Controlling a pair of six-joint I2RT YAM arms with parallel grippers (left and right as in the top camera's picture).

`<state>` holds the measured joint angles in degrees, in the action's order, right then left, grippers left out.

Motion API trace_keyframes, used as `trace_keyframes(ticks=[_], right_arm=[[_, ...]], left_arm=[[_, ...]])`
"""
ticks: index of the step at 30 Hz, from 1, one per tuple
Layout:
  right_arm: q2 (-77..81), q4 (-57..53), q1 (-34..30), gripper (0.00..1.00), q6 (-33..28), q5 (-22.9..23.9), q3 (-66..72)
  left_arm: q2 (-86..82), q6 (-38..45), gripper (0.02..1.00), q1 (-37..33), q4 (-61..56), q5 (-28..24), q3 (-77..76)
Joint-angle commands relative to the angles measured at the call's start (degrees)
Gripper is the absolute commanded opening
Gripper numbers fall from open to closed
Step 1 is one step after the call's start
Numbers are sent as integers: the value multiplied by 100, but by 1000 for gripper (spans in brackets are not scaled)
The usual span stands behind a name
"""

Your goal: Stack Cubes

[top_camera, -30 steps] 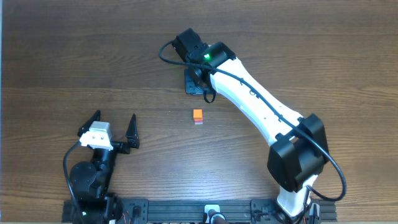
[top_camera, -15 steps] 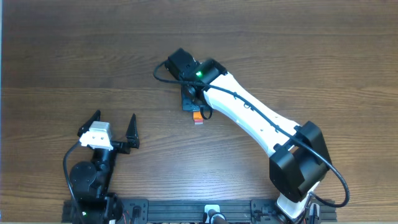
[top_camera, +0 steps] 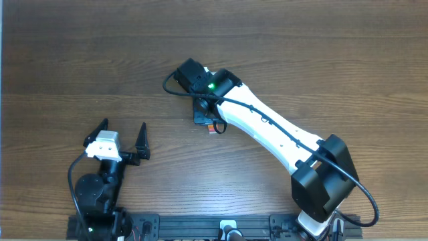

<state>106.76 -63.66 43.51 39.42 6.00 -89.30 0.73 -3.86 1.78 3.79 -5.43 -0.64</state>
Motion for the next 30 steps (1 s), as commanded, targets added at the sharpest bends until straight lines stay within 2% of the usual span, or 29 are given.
trace_keyframes(ticks=[1, 30], right_arm=[[-155, 72, 76, 12, 153, 50, 140], [-155, 496, 129, 12, 221, -37, 428]], left_arm=[[-35, 85, 998, -31, 4, -55, 31], [-35, 85, 1000, -31, 4, -55, 31]])
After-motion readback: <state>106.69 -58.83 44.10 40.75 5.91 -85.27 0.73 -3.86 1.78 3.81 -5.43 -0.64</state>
